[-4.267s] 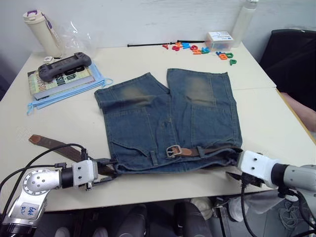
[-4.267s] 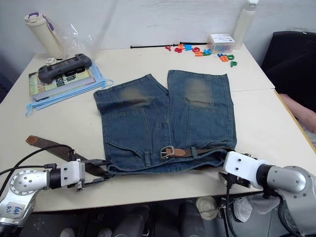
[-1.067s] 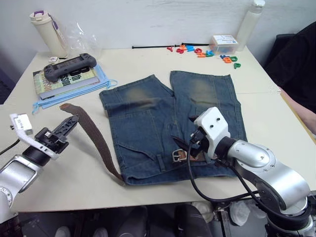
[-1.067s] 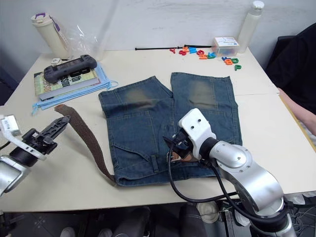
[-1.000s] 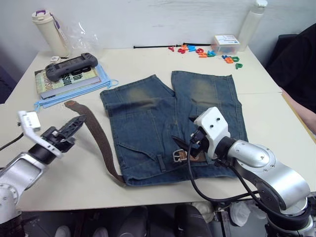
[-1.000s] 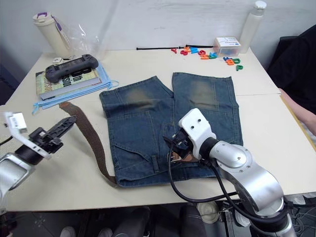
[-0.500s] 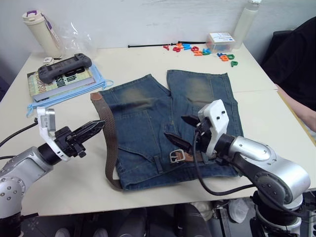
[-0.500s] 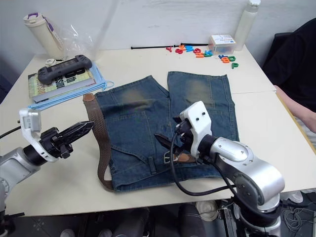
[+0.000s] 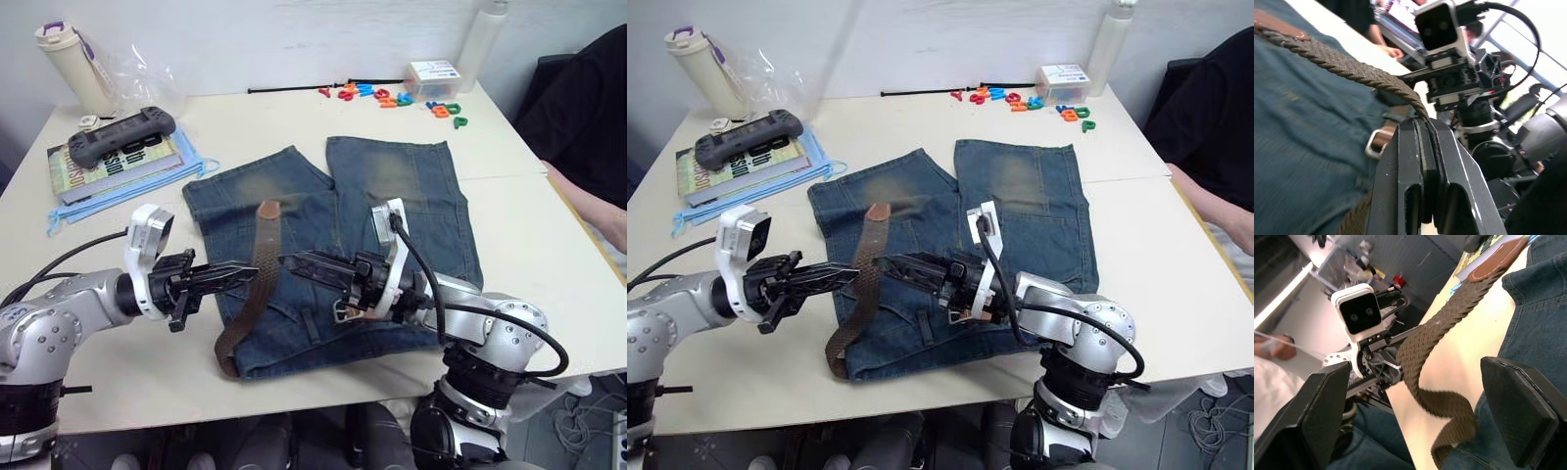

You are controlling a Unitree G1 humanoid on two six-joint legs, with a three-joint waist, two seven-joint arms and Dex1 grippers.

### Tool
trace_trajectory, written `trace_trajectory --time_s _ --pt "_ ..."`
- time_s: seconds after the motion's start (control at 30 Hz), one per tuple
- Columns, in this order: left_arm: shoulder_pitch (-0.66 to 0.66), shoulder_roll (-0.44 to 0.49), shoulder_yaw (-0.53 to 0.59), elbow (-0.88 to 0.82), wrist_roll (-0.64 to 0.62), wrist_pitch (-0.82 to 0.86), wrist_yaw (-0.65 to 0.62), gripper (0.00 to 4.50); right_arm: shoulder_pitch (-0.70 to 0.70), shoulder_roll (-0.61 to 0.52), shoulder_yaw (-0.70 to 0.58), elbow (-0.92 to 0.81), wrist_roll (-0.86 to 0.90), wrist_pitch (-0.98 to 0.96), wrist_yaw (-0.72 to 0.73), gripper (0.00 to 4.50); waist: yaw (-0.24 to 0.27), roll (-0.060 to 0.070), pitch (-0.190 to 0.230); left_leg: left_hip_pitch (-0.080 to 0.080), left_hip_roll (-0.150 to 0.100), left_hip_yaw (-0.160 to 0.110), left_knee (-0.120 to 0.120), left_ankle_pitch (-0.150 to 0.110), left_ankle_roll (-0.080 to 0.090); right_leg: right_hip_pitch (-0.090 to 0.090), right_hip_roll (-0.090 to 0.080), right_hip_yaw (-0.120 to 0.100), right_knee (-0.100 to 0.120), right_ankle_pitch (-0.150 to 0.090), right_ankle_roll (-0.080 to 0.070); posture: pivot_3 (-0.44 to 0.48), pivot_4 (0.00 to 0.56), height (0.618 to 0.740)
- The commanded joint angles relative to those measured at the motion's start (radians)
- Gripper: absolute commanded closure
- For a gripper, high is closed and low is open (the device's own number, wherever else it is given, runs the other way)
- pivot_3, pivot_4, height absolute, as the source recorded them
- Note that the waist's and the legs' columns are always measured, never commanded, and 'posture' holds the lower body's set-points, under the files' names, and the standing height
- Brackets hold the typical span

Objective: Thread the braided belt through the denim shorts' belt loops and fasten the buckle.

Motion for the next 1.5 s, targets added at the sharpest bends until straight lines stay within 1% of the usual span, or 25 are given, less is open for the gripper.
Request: trace_trajectory --time_s 0.03,0.13,0.27,0.3,0.37,0.47,0.53,0.57,0.6,0.63,0.67,0.7,0.73,0.83,0.9,0.97,1.03,1.1,1.13,1.2,1.3,1.33,1.43,1.47,1.5 --pt "-0.034 -0.005 -0.032 -0.031 -0.002 0.023 -0.037 4.48 0.000 -0.034 0.089 0.031 0.183 -0.119 -0.125 0.00 -0.009 0.000 0.000 0.000 0.000 0.001 0.000 0.000 0.000 -0.001 0.000 0.001 0.001 0.000 0.000 0.000 0.150 0.659" --pt "-0.030 0.001 -0.055 -0.056 0.000 0.040 -0.064 4.48 0.006 -0.085 0.167 0.038 0.298 -0.221 -0.202 0.00 -0.025 0.000 0.000 -0.001 0.000 0.001 0.000 0.001 0.000 -0.003 0.000 0.002 0.003 0.000 0.000 0.000 0.150 0.659" --pt "-0.026 0.002 -0.064 -0.063 0.001 0.053 -0.077 4.48 0.010 -0.152 0.243 0.041 0.391 -0.344 -0.265 0.00 -0.028 0.000 0.000 -0.003 0.000 0.003 0.000 0.002 -0.001 -0.007 0.000 0.003 0.005 0.000 0.000 0.000 0.150 0.659" --pt "-0.026 0.004 -0.065 -0.063 0.004 0.055 -0.082 4.50 0.011 -0.171 0.255 0.039 0.405 -0.370 -0.274 0.24 -0.027 0.000 0.000 -0.003 0.000 0.003 0.000 0.002 -0.001 -0.007 0.000 0.003 0.006 0.000 -0.001 0.000 0.150 0.659" --pt "-0.028 0.006 -0.067 -0.061 0.009 0.059 -0.087 4.50 0.014 -0.206 0.280 0.031 0.429 -0.414 -0.282 0.83 -0.025 0.000 0.000 -0.004 0.000 0.003 0.000 0.003 -0.001 -0.007 0.000 0.003 0.006 0.000 -0.001 0.000 0.150 0.659" --pt "-0.038 0.005 -0.071 -0.060 0.014 0.067 -0.088 4.50 0.016 -0.244 0.316 0.019 0.450 -0.467 -0.285 2.16 -0.024 0.000 0.000 -0.004 0.000 0.003 0.000 0.003 0.000 -0.007 0.000 0.003 0.006 0.000 -0.001 0.000 0.150 0.659" --pt "-0.043 0.007 -0.078 -0.063 0.025 0.070 -0.093 4.50 0.017 -0.266 0.336 0.016 0.442 -0.495 -0.285 3.27 -0.025 0.000 0.000 -0.004 0.000 0.003 0.000 0.003 0.000 -0.007 0.000 0.003 0.006 0.000 -0.001 0.000 0.150 0.659" --pt "-0.044 0.007 -0.080 -0.065 0.030 0.070 -0.093 4.50 0.017 -0.276 0.344 0.016 0.433 -0.509 -0.287 3.61 -0.025 0.000 0.000 -0.004 0.000 0.003 0.000 0.003 0.000 -0.008 0.000 0.003 0.006 0.000 -0.001 0.000 0.150 0.659" --pt "-0.045 0.007 -0.080 -0.066 0.034 0.070 -0.094 4.50 0.017 -0.284 0.351 0.016 0.428 -0.521 -0.287 4.17 -0.025 0.000 0.000 -0.004 0.000 0.003 0.000 0.003 0.000 -0.007 0.000 0.003 0.006 0.000 -0.001 0.000 0.150 0.659" --pt "-0.045 0.005 -0.079 -0.068 0.041 0.067 -0.088 4.15 0.016 -0.290 0.356 0.015 0.419 -0.535 -0.287 4.50 -0.025 0.000 0.000 -0.004 0.000 0.003 0.000 0.003 0.000 -0.007 0.000 0.003 0.006 -0.001 -0.001 0.000 0.150 0.659" --pt "-0.046 0.003 -0.078 -0.069 0.045 0.066 -0.084 3.77 0.015 -0.296 0.362 0.014 0.415 -0.547 -0.287 4.50 -0.025 0.000 0.000 -0.004 0.000 0.003 0.000 0.003 0.000 -0.007 0.000 0.003 0.006 0.000 -0.001 0.000 0.150 0.659" --pt "-0.045 0.001 -0.072 -0.068 0.047 0.065 -0.075 3.56 0.013 -0.302 0.362 0.012 0.401 -0.563 -0.292 4.50 -0.024 0.000 0.000 -0.004 0.000 0.003 0.000 0.003 0.000 -0.007 0.000 0.003 0.006 0.000 -0.001 0.000 0.150 0.659" --pt "-0.043 -0.002 -0.065 -0.069 0.052 0.060 -0.065 3.18 0.013 -0.306 0.359 0.009 0.384 -0.581 -0.301 4.50 -0.024 0.000 0.000 -0.004 0.000 0.003 0.000 0.003 0.000 -0.007 0.000 0.003 0.006 -0.001 -0.001 0.000 0.150 0.659" --pt "-0.033 -0.014 -0.031 -0.072 0.067 0.043 -0.010 1.80 0.014 -0.312 0.351 -0.003 0.338 -0.635 -0.338 4.50 -0.024 0.000 0.000 -0.004 0.000 0.003 0.000 0.003 0.000 -0.007 0.000 0.003 0.006 0.000 -0.001 0.000 0.150 0.659" --pt "-0.028 -0.024 0.015 -0.063 0.039 0.055 0.038 0.90 0.018 -0.312 0.347 -0.013 0.314 -0.668 -0.369 4.50 -0.024 0.000 0.000 -0.004 0.000 0.003 0.000 0.003 -0.001 -0.008 0.000 0.003 0.006 0.000 -0.001 0.000 0.150 0.659" --pt "-0.026 -0.027 0.083 -0.047 -0.019 0.084 0.092 0.90 0.020 -0.322 0.348 -0.029 0.273 -0.691 -0.410 4.50 -0.024 -0.001 0.000 -0.004 0.000 0.003 0.000 0.004 -0.001 -0.008 0.000 0.003 0.006 0.000 -0.001 0.000 0.150 0.659" --pt "-0.015 -0.019 0.147 -0.049 -0.088 0.117 0.139 0.90 0.026 -0.308 0.346 -0.040 0.242 -0.729 -0.464 4.50 -0.024 -0.001 0.000 -0.004 0.000 0.003 0.000 0.004 -0.001 -0.008 0.000 0.003 0.007 0.000 -0.001 0.000 0.150 0.659" --pt "0.024 -0.002 0.190 -0.084 -0.137 0.141 0.148 0.90 0.034 -0.293 0.345 -0.048 0.219 -0.762 -0.527 4.50 -0.024 -0.001 0.000 -0.004 0.000 0.003 0.000 0.004 -0.001 -0.008 0.000 0.003 0.007 0.000 -0.001 0.000 0.150 0.659" --pt "0.069 0.014 0.189 -0.127 -0.125 0.142 0.114 0.90 0.038 -0.294 0.349 -0.052 0.202 -0.767 -0.548 4.50 -0.029 -0.001 0.000 -0.004 0.000 0.003 0.000 0.004 -0.001 -0.008 0.000 0.003 0.007 0.000 -0.001 0.000 0.150 0.659" --pt "0.196 0.058 0.136 -0.235 0.005 0.059 -0.001 0.90 0.042 -0.282 0.354 -0.054 0.181 -0.783 -0.587 4.50 -0.026 0.000 0.000 -0.004 0.000 0.003 0.000 0.004 -0.001 -0.009 0.001 0.004 0.007 -0.001 -0.001 0.000 0.150 0.659" --pt "0.295 0.082 0.049 -0.287 0.186 -0.102 -0.101 0.90 0.036 -0.278 0.365 -0.050 0.161 -0.785 -0.618 4.50 -0.024 0.001 0.001 -0.004 0.000 0.005 0.000 0.004 -0.001 -0.009 0.001 0.006 0.007 -0.001 -0.001 0.000 0.150 0.659" --pt "0.305 0.083 0.030 -0.283 0.228 -0.144 -0.124 0.90 0.031 -0.278 0.368 -0.044 0.155 -0.783 -0.622 4.50 -0.021 0.001 0.001 -0.004 0.000 0.006 0.000 0.004 -0.001 -0.009 0.000 0.006 0.007 -0.001 -0.001 0.000 0.150 0.659" --pt "0.298 0.057 -0.079 -0.246 0.391 -0.299 -0.166 0.90 0.028 -0.287 0.379 -0.047 0.139 -0.772 -0.635 4.50 -0.005 0.000 0.001 -0.006 0.000 0.005 0.001 0.003 0.001 -0.009 0.000 0.005 0.008 -0.001 -0.001 0.000 0.150 0.659" --pt "0.292 0.046 -0.138 -0.234 0.477 -0.377 -0.174 0.90 0.029 -0.288 0.381 -0.049 0.137 -0.772 -0.641 4.50 -0.001 0.001 0.001 -0.006 0.000 0.005 0.001 0.001 0.006 -0.009 -0.001 0.005 0.008 -0.001 -0.001 0.000 0.150 0.659" --pt "0.289 0.039 -0.176 -0.224 0.536 -0.432 -0.181 0.90 0.029 -0.288 0.381 -0.050 0.136 -0.773 -0.645 4.50 0.002 0.001 0.001 -0.005 0.000 0.005 0.002 0.001 0.006 -0.009 -0.001 0.005 0.009 -0.001 -0.002 0.000 0.150 0.659"
